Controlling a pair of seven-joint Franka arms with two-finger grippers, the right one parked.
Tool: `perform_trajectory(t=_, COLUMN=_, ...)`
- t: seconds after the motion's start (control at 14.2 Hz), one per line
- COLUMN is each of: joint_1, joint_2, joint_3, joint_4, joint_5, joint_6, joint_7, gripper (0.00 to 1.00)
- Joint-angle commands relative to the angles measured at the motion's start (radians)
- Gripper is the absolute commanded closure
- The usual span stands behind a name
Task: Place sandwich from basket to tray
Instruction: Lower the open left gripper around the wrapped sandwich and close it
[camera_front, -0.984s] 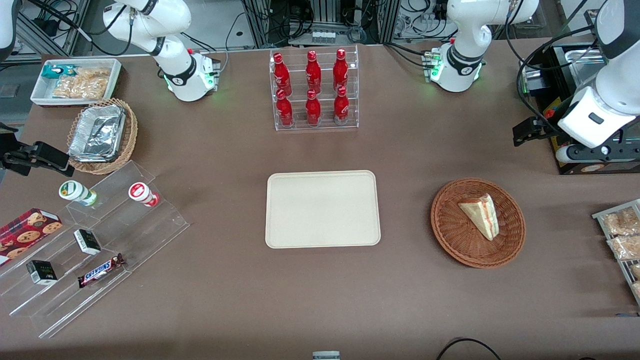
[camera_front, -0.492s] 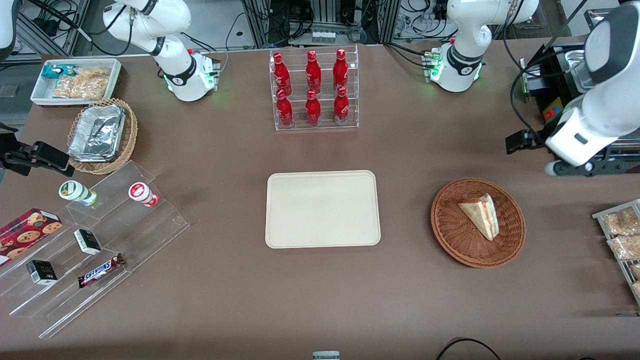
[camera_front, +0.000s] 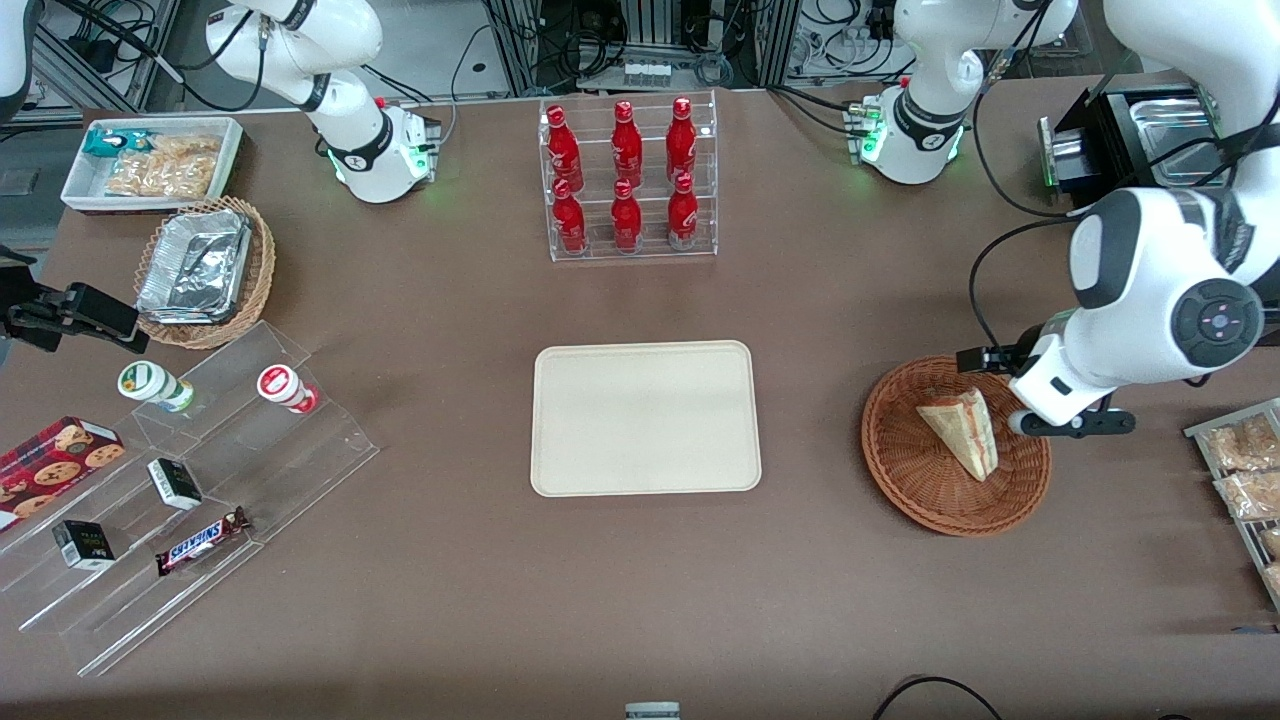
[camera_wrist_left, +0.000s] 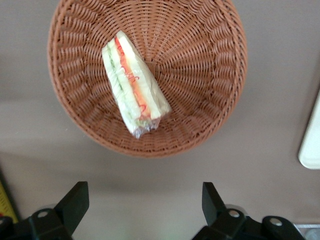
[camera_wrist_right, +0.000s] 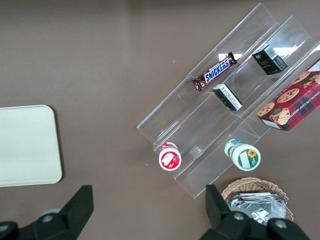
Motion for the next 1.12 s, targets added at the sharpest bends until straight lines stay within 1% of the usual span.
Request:
perform_trajectory(t=0.0, joint_1=-0.003, joint_2=-0.034, joint_3=0.02, joint_4=-0.124, joint_5=0.004, joint_6=0.141, joint_7=0.008, gripper=0.0)
perform_trajectory(t=0.14, joint_1=-0.001, joint_2=-0.035, joint_3=0.021, joint_4=-0.19, joint_5=0.001, joint_6=0.241, joint_7=0.001, gripper=0.0)
perform_trajectory(t=0.21, joint_1=-0.001, joint_2=-0.037, joint_3=0.021, joint_4=-0.209, joint_5=-0.002, joint_6=0.264, joint_7=-0.018, gripper=0.0)
perform_trajectory(t=0.35, joint_1=-0.001, joint_2=-0.034, joint_3=0.023, joint_4=-0.242, joint_5=-0.004, joint_6=0.332, joint_7=-0.122, gripper=0.0)
perform_trajectory(t=0.56, joint_1=-0.001, joint_2=-0.032, joint_3=0.023, joint_4=-0.331, joint_5=-0.007, joint_6=0.514, joint_7=-0.25, gripper=0.0)
perform_trajectory(t=0.91, joint_1=0.0, joint_2=0.021, joint_3=0.023, joint_4=-0.345, joint_5=-0.015, joint_6=0.636, joint_7=-0.452, gripper=0.0)
perform_trajectory(t=1.05, joint_1=0.0, joint_2=0.052, joint_3=0.026, joint_4=-0.345, joint_5=-0.016, joint_6=0.682, joint_7=-0.465, gripper=0.0)
